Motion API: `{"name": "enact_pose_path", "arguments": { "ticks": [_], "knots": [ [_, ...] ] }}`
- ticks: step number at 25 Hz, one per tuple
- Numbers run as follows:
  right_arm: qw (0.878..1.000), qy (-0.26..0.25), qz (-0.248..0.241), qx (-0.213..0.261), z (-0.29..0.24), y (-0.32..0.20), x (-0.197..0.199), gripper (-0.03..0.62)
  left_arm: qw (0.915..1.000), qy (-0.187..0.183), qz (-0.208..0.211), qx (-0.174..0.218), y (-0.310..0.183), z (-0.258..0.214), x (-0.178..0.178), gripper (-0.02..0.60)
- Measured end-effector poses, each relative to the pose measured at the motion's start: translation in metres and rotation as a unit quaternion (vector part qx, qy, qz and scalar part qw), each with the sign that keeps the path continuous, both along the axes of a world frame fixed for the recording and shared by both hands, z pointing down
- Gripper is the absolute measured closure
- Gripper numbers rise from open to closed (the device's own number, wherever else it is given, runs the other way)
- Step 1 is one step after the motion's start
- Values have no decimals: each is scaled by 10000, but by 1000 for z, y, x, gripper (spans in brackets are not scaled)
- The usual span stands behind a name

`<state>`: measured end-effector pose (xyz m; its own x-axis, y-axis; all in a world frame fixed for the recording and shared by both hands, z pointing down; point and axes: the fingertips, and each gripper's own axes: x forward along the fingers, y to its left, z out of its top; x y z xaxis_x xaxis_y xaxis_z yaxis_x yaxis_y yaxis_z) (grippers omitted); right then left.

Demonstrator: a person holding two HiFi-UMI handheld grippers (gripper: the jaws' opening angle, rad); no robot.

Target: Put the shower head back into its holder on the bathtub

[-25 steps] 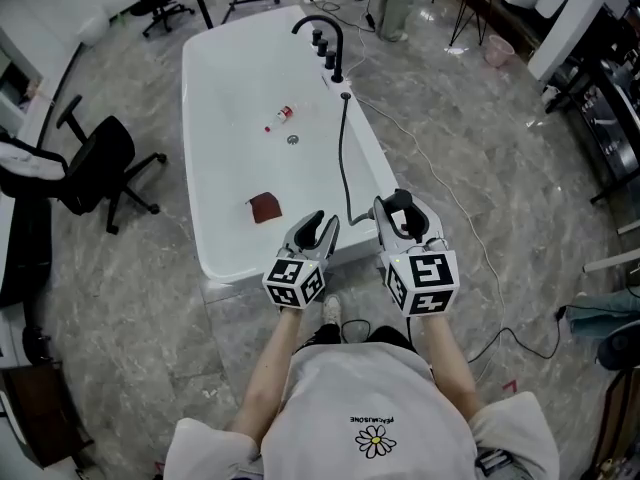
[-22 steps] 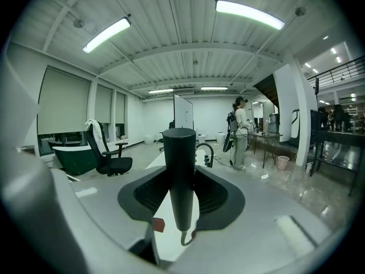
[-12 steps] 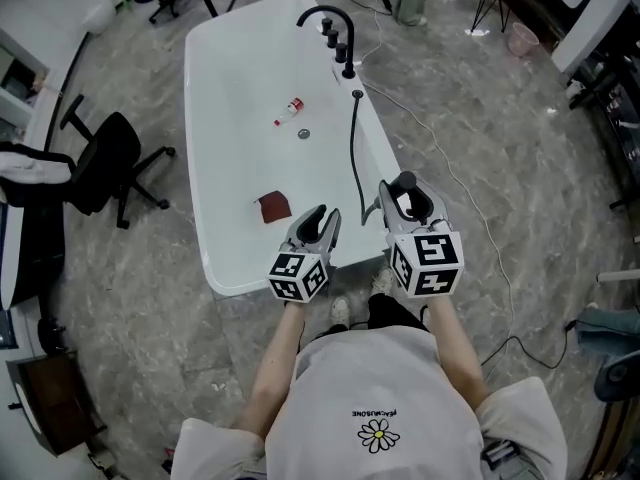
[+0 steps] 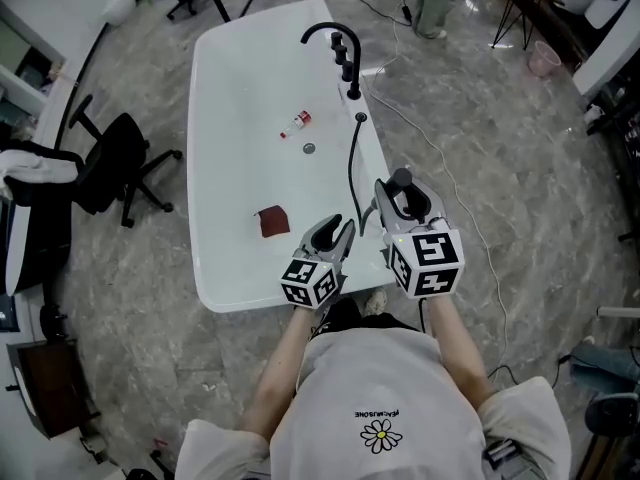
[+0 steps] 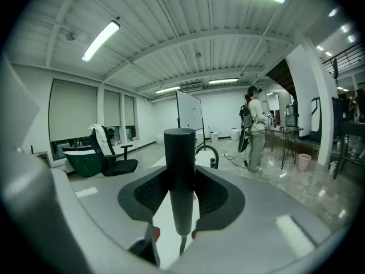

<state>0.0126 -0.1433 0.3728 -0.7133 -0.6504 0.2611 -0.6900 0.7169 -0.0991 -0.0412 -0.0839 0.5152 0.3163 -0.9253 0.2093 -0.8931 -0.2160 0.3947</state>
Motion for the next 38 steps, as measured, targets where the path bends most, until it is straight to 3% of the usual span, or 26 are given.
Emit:
{"name": "enact_pose_path", "arguments": {
  "ticks": [3,6,11,22,27,38],
  "knots": [
    [9999,-125,5,55,-13,-14,-6,453,9993,-187,204,-263,-16,26,11,459],
    [9995,-222,80,192,-30,-27,-16,453,9969,-356,388,-593,-42,60,9,407],
    [9990,-265,200,310,-53,-35,-28,453,9867,-716,818,-1209,-73,111,7,396],
    [9972,-240,616,338,-70,-59,-31,453,9702,-683,1252,-1959,-99,184,-4,396],
    [9969,-392,637,242,-73,-56,-31,453,9523,-1053,1590,-2382,-87,213,-1,500],
    [9957,-595,629,321,-98,-43,-20,453,9450,-1178,1591,-2603,-89,234,4,476]
  ]
}}
